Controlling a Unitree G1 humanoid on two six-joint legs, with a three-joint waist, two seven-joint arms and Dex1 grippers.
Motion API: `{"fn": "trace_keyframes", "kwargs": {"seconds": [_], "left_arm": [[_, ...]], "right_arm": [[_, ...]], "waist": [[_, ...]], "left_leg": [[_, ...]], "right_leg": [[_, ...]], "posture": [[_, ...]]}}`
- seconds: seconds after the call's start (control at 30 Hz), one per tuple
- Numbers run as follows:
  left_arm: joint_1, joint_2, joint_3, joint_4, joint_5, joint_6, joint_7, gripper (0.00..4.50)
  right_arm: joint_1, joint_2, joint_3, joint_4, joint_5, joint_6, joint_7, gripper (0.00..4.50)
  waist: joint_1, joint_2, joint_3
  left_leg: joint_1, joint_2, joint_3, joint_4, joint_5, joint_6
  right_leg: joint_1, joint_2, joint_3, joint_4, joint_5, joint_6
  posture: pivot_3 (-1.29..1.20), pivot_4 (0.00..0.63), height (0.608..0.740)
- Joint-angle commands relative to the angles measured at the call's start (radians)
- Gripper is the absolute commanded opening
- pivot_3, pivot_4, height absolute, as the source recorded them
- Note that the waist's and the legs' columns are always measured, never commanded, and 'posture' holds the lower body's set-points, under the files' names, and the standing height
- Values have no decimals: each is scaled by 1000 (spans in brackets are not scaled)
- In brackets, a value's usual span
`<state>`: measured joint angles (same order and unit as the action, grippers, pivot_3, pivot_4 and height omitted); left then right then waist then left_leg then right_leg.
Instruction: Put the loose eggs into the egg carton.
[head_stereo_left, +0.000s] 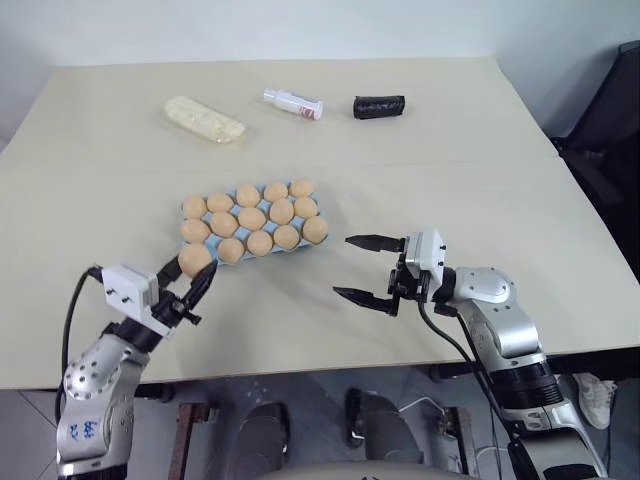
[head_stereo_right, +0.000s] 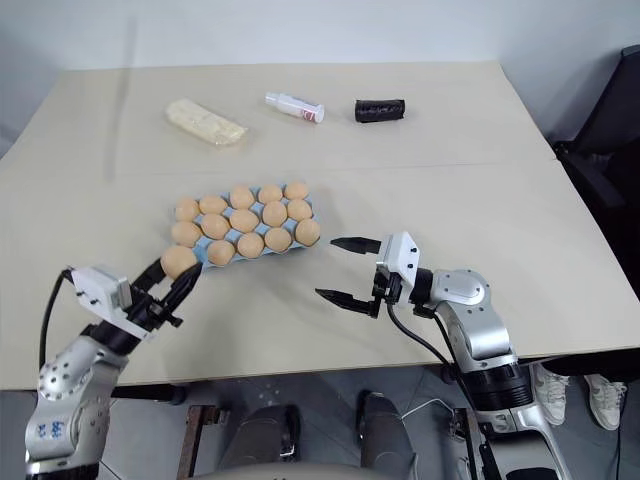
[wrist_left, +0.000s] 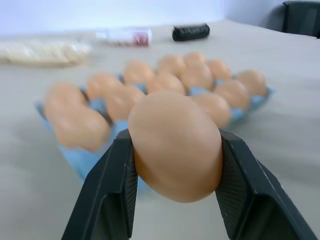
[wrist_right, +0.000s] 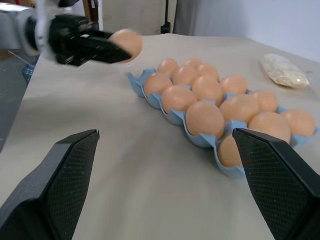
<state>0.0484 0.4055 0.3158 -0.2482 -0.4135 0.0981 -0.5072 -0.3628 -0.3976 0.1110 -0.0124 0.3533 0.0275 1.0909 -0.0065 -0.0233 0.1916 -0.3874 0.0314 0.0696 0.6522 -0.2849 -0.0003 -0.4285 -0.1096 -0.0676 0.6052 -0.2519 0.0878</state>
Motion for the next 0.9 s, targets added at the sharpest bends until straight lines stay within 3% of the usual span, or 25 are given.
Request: {"fn": "trace_keyframes", "kwargs": {"seconds": [0.03, 0.2, 0.47, 0.5, 0.9], "left_arm": [[-63, 25, 11, 84, 4, -8, -14, 1827], [-129, 55, -1, 189, 7, -21, -59, 1827], [-146, 67, 3, 215, -11, -45, -150, 4302], [-132, 74, 15, 199, -17, -43, -157, 4440], [190, 264, 209, 95, -40, -37, -304, 4440]], "right_arm": [[-13, 6, -5, -28, 7, -7, -18, 4500], [-8, 2, -9, -48, 11, -1, -36, 4500], [7, 0, -6, -70, 15, 7, -51, 4500], [10, 0, -5, -73, 15, 7, -51, 4500], [64, -87, -47, -76, 22, 25, -34, 4500]], "waist": [[4, 0, 0], [3, 0, 0], [4, 0, 0], [3, 0, 0], [-1, 0, 0]], "left_leg": [[0, 0, 0, 0, 0, 0], [0, 0, 2, -2, -1, 0], [0, 0, 2, -1, -1, 0], [0, 0, 2, -1, -1, 0], [0, 2, 2, -4, -4, -3]], "right_leg": [[0, 0, 0, 0, 0, 0], [-1, 0, 0, -1, 0, 0], [-1, -1, -1, -1, 0, 0], [-1, -1, -1, 0, 0, 0], [-2, -3, -3, -4, -1, -1]], "posture": [[0, 150, 740], [0, 150, 740], [0, 150, 740], [0, 150, 740], [0, 150, 740]]}}
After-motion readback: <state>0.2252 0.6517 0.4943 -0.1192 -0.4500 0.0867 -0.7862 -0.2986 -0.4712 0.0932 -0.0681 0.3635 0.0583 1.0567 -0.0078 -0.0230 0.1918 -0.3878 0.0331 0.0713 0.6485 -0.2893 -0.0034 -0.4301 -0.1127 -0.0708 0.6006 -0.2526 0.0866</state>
